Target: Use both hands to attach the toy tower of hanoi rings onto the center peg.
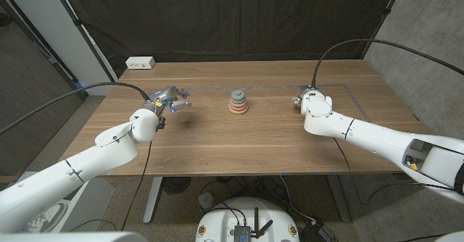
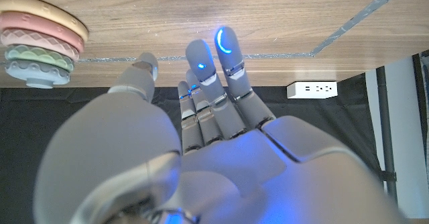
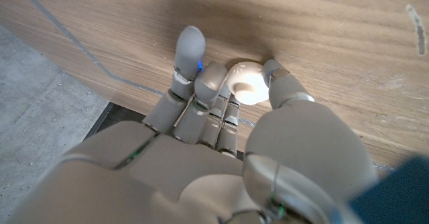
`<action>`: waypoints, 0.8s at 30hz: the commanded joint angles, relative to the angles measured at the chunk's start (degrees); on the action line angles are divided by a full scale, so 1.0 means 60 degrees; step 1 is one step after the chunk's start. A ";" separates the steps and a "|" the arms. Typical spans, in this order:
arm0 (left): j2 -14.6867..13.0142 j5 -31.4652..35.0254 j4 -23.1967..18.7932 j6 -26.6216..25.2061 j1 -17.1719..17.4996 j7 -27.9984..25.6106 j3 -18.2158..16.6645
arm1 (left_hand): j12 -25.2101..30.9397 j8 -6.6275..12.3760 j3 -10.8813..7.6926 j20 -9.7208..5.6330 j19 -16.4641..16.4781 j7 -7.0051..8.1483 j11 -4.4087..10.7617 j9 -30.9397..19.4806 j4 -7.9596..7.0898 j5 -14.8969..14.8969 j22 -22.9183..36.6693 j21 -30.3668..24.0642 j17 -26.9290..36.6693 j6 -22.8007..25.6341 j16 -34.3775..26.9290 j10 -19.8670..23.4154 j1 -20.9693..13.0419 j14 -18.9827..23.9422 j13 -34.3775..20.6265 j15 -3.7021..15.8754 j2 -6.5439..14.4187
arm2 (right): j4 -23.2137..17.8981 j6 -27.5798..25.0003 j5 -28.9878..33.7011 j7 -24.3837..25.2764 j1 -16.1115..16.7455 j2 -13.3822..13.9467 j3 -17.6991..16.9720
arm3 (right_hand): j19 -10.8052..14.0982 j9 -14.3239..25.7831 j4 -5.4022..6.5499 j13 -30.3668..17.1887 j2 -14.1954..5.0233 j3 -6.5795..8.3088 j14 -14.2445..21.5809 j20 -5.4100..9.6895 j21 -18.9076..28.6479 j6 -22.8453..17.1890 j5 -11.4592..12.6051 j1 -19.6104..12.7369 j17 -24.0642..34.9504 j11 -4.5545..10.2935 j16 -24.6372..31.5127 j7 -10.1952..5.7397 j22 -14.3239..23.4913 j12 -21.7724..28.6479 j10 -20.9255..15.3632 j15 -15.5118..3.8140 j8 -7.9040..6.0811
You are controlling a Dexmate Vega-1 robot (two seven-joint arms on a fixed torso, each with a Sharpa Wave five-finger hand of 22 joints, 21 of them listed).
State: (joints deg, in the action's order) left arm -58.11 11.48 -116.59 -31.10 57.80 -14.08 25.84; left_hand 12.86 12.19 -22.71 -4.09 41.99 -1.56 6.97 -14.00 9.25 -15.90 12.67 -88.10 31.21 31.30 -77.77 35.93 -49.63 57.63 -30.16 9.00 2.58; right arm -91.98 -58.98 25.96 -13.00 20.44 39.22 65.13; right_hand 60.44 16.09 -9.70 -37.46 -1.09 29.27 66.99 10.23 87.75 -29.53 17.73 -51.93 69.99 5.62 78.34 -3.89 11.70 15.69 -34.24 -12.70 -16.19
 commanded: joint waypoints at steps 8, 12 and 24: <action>-0.0049 0.0021 -0.0079 -0.0117 -0.0038 0.0023 0.0005 | 0.0010 -0.0033 -0.0100 -0.1277 0.0007 -0.0010 -0.0005 -0.0025 0.0016 -0.0042 0.0020 0.0014 0.0056 0.0068 0.0001 0.0033 0.0099 0.0055 -0.0036 0.0601 0.0019 | -0.0351 0.0375 -0.0391 0.0461 0.0294 0.0239 -0.0424 | 0.0308 0.0065 0.0058 0.0008 -0.0168 0.0176 0.0278 0.0412 0.0008 -0.0470 0.0043 -0.0226 0.0033 0.0282 0.0185 0.0144 0.0099 -0.0065 -0.1182 0.0009 -0.0188; -0.0062 0.0004 -0.0076 -0.0109 -0.0033 0.0041 0.0001 | 0.0004 -0.0033 -0.0118 -0.1277 0.0016 -0.0006 -0.0002 -0.0029 0.0024 -0.0044 0.0015 0.0015 0.0056 0.0076 0.0002 0.0035 0.0103 0.0055 -0.0034 0.0601 0.0014 | -0.0539 0.0357 -0.0373 0.0521 0.0344 0.0311 -0.0489 | 0.0336 0.0065 0.0052 -0.0009 -0.0176 0.0197 0.0256 0.0413 -0.0006 -0.0518 0.0039 -0.0248 -0.0018 0.0298 0.0166 0.0159 0.0099 -0.0073 -0.1243 0.0008 -0.0207; -0.0105 0.0029 -0.0145 -0.0105 0.0016 -0.0024 -0.0055 | -0.0009 -0.0038 -0.0168 -0.1280 0.0033 0.0005 -0.0004 -0.0039 0.0038 -0.0046 0.0021 0.0004 0.0048 0.0086 0.0009 0.0048 0.0123 0.0046 -0.0034 0.0601 -0.0005 | -0.1272 0.0178 -0.0163 0.0599 0.0448 0.0611 -0.0590 | 0.0392 0.0081 0.0055 -0.0059 -0.0201 0.0238 0.0333 0.0412 -0.0023 -0.0645 0.0030 -0.0279 0.0015 0.0306 0.0255 0.0164 0.0110 -0.0080 -0.1370 0.0012 -0.0268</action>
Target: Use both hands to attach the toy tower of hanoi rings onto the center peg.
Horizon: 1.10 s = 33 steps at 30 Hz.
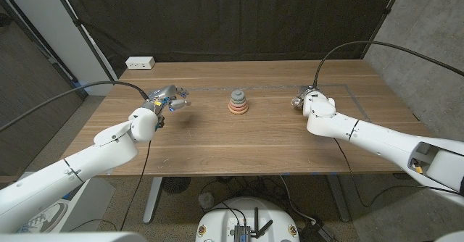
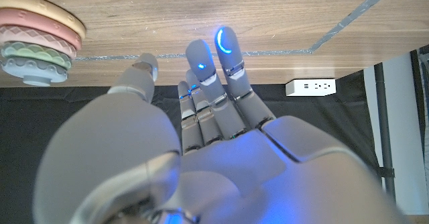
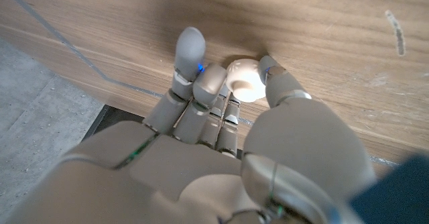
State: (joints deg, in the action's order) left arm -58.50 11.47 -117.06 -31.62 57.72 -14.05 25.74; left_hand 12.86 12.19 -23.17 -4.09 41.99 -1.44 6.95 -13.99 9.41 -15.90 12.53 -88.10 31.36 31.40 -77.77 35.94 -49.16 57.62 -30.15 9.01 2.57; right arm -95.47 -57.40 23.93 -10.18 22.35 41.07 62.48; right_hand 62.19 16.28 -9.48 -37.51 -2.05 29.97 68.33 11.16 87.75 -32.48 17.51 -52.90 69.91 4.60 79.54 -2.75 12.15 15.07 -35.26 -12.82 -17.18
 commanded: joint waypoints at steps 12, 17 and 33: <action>-0.0014 -0.0005 -0.0010 0.0057 0.0027 -0.0042 -0.0055 | -0.0023 -0.0048 -0.0141 -0.1282 0.0036 -0.0008 0.0022 -0.0048 0.0039 -0.0048 0.0012 0.0015 0.0026 0.0071 -0.0020 0.0056 0.0021 0.0080 -0.0035 0.0601 -0.0058 | -0.1319 -0.0245 0.0382 0.0078 0.0234 0.0526 -0.0262 | 0.0129 0.0113 0.0029 -0.0096 -0.0060 0.0165 0.0084 0.0257 -0.0071 -0.0293 0.0046 -0.0125 -0.0017 0.0513 0.0072 0.0008 0.0025 -0.0001 -0.1389 0.0032 -0.0200; -0.0007 0.0004 0.0028 0.0084 -0.0010 -0.0008 -0.0025 | -0.0020 -0.0050 -0.0160 -0.1283 0.0029 0.0002 0.0023 -0.0050 0.0034 -0.0049 0.0012 0.0013 0.0008 0.0073 -0.0007 0.0056 0.0022 0.0069 -0.0047 0.0601 -0.0053 | -0.1738 -0.0307 0.0469 0.0010 0.0265 0.0692 -0.0345 | 0.0151 0.0152 0.0037 -0.0116 -0.0073 0.0183 0.0133 0.0256 -0.0082 -0.0370 0.0033 -0.0123 0.0025 0.0490 0.0135 0.0016 0.0029 -0.0015 -0.1488 0.0034 -0.0256; 0.0015 -0.0008 0.0126 0.0169 -0.0063 0.0012 -0.0019 | -0.0014 -0.0050 -0.0222 -0.1282 0.0031 -0.0016 0.0018 -0.0061 0.0029 -0.0054 0.0025 -0.0008 0.0012 0.0093 -0.0017 0.0107 0.0026 0.0074 -0.0054 0.0601 -0.0048 | -0.2434 -0.0306 0.0691 -0.0413 0.0199 0.0937 -0.0475 | 0.0236 0.0172 0.0056 -0.0187 -0.0115 0.0224 0.0190 0.0252 -0.0069 -0.0527 -0.0008 -0.0098 0.0049 0.0478 0.0234 0.0046 0.0079 -0.0068 -0.1697 0.0038 -0.0332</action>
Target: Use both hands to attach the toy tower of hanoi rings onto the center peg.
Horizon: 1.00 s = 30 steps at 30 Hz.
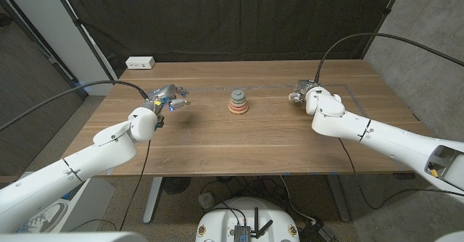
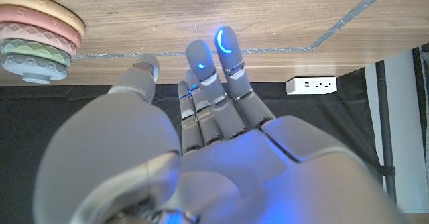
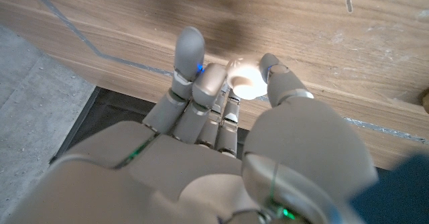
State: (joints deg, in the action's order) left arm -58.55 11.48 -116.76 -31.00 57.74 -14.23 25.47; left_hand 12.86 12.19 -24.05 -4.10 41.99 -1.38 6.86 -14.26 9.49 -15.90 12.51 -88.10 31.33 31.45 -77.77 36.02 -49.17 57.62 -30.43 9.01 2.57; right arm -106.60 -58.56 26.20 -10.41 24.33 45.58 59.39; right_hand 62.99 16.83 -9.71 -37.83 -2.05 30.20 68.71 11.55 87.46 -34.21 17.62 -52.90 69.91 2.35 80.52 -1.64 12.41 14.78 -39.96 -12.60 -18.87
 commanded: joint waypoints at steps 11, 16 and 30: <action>0.0046 0.0015 0.0082 0.0025 -0.0119 0.0093 0.0070 | -0.0023 -0.0051 -0.0117 -0.1283 0.0031 -0.0021 0.0029 -0.0025 0.0015 -0.0054 0.0026 -0.0012 0.0012 0.0104 -0.0030 0.0098 0.0035 0.0089 -0.0017 0.0600 -0.0058 | -0.1133 -0.0235 0.0668 -0.0663 -0.0188 0.0399 -0.0029 | 0.0119 0.0077 0.0096 -0.0182 -0.0117 0.0211 0.0132 0.0186 -0.0029 -0.0291 -0.0051 -0.0071 0.0061 0.0842 0.0137 -0.0119 0.0054 -0.0069 -0.1005 0.0003 -0.0068; 0.0039 0.0017 0.0079 0.0040 -0.0109 0.0084 0.0066 | -0.0019 -0.0048 -0.0132 -0.1284 0.0048 -0.0012 0.0049 -0.0028 0.0017 -0.0054 0.0034 -0.0026 -0.0008 0.0116 -0.0018 0.0113 0.0037 0.0078 -0.0025 0.0601 -0.0062 | -0.1407 -0.0326 0.0852 -0.0818 -0.0175 0.0528 -0.0050 | 0.0110 0.0091 0.0089 -0.0213 -0.0124 0.0235 0.0083 0.0187 -0.0049 -0.0321 -0.0067 -0.0065 0.0028 0.0847 0.0127 -0.0114 0.0056 -0.0114 -0.1047 0.0001 -0.0084; 0.0071 0.0104 0.0148 0.0088 -0.0152 0.0099 0.0168 | -0.0030 -0.0064 -0.0144 -0.1271 0.0072 -0.0017 0.0043 -0.0035 -0.0028 -0.0034 0.0013 -0.0021 -0.0032 0.0110 -0.0046 0.0117 0.0111 0.0125 -0.0041 0.0599 -0.0110 | -0.1851 0.0331 0.0686 -0.0962 0.0233 0.0749 -0.0573 | 0.0107 0.0099 0.0073 -0.0284 -0.0142 0.0283 0.0008 0.0189 -0.0075 -0.0372 -0.0081 -0.0075 -0.0020 0.0833 0.0137 -0.0128 0.0055 -0.0170 -0.1120 -0.0001 -0.0102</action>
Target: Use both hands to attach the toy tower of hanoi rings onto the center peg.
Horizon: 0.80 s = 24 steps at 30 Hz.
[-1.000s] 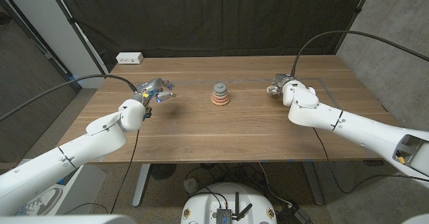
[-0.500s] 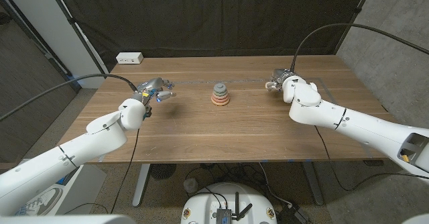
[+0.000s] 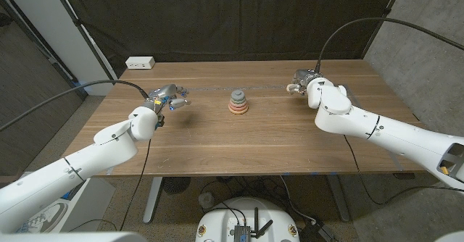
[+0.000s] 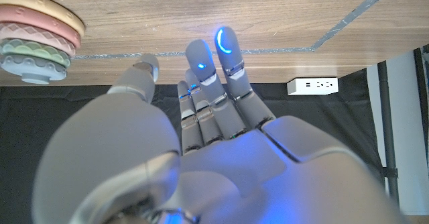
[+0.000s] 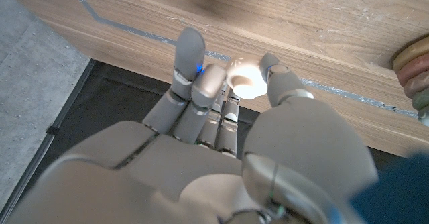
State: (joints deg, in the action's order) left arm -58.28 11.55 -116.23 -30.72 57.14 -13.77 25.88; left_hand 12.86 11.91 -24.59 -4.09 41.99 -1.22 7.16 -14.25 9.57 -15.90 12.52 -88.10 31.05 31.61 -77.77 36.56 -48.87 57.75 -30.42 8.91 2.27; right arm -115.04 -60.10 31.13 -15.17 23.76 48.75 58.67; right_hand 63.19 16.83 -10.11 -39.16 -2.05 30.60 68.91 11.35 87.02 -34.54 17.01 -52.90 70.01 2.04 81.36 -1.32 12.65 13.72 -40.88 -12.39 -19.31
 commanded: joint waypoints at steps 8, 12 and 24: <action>0.0030 0.0049 0.0036 0.0040 0.0064 -0.0085 0.0003 | -0.0029 -0.0018 -0.0064 -0.1278 0.0052 -0.0048 -0.0013 -0.0041 -0.0063 -0.0006 0.0027 -0.0019 0.0041 0.0081 -0.0064 0.0017 0.0144 0.0106 -0.0067 0.0615 -0.0043 | -0.0804 0.1140 -0.0019 0.0059 0.0698 0.0289 -0.0823 | 0.0089 0.0112 0.0120 -0.0084 -0.0172 0.0250 -0.0018 0.0224 -0.0006 -0.0305 0.0013 -0.0127 -0.0032 0.0861 0.0020 -0.0160 0.0021 -0.0035 -0.0973 -0.0035 -0.0025; 0.0011 0.0022 0.0016 0.0037 0.0123 -0.0133 -0.0056 | -0.0025 -0.0019 -0.0080 -0.1289 0.0057 -0.0037 -0.0010 -0.0043 -0.0041 0.0000 0.0050 -0.0035 0.0038 0.0081 -0.0064 0.0042 0.0138 0.0098 -0.0065 0.0615 -0.0048 | -0.0911 0.1314 0.0065 0.0003 0.0796 0.0260 -0.0951 | 0.0099 0.0121 0.0120 -0.0088 -0.0187 0.0263 0.0018 0.0222 -0.0002 -0.0327 0.0008 -0.0142 -0.0005 0.0859 0.0066 -0.0148 0.0029 -0.0047 -0.1012 -0.0032 -0.0036; -0.0029 -0.0222 -0.0053 0.0058 0.0427 -0.0303 -0.0302 | -0.0040 -0.0025 -0.0127 -0.1292 0.0030 -0.0045 -0.0013 -0.0050 -0.0011 0.0018 0.0053 -0.0035 0.0021 0.0066 -0.0054 0.0022 0.0106 0.0073 -0.0070 0.0615 -0.0034 | -0.1180 0.1941 0.0232 -0.0010 0.1118 0.0106 -0.1304 | 0.0136 0.0127 0.0115 -0.0112 -0.0204 0.0290 0.0047 0.0220 0.0026 -0.0325 -0.0002 -0.0174 0.0003 0.0840 0.0125 -0.0148 0.0070 -0.0100 -0.1002 -0.0030 -0.0029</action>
State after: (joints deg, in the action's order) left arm -58.27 11.55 -116.09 -30.31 58.26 -14.50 25.23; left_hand 12.86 11.76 -24.75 -4.09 41.99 -1.20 7.07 -14.25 9.41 -15.90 12.67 -88.10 31.06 31.63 -77.77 36.63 -48.19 58.14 -30.69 9.11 2.04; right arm -120.27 -51.82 31.40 -15.63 28.17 50.06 53.22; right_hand 63.51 16.83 -10.35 -39.47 -2.05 30.84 68.80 11.67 87.02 -34.82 16.78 -52.90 69.92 1.75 81.81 -1.03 12.95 13.24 -41.18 -12.50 -19.23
